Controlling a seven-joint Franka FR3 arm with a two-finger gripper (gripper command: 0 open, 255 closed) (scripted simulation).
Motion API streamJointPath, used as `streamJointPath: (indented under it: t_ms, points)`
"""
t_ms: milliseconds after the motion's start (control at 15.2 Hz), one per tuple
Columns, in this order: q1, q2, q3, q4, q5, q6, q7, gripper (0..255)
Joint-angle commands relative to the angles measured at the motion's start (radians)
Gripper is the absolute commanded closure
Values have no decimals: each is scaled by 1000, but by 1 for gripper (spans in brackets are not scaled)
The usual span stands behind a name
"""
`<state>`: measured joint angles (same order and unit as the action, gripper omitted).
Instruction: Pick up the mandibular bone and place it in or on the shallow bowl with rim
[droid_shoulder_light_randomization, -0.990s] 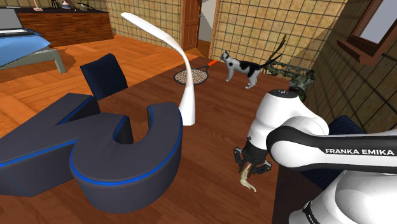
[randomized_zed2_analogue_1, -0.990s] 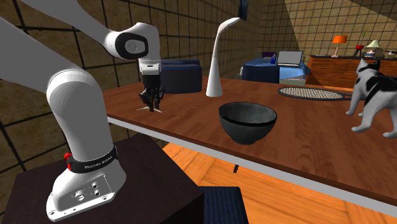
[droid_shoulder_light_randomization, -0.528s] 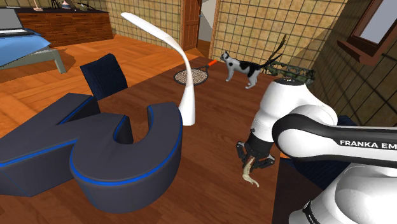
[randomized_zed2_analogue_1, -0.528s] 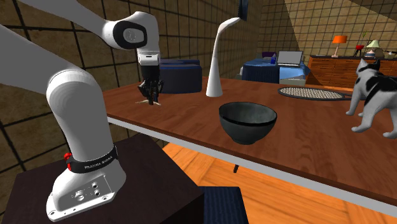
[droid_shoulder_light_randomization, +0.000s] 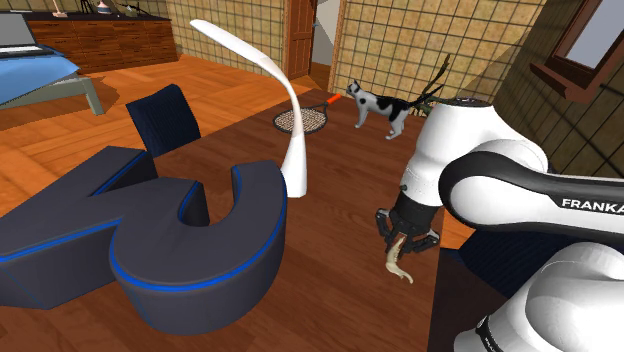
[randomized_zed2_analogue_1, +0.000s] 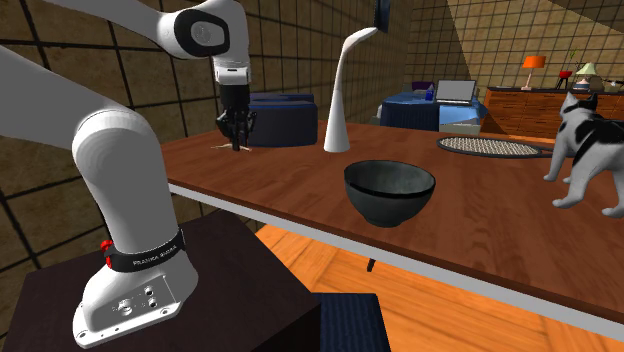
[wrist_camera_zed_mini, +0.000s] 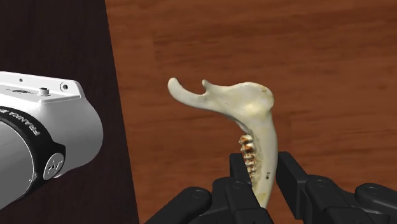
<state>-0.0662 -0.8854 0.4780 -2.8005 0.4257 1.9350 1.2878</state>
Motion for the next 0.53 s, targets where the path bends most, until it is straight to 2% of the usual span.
streamJointPath:
  t_ms: [0, 462]
  points:
    - [-3, -14, -14, 21, -12, -35, 1, 255]
    - [-15, -34, -49, 102, -46, -135, 8, 255]
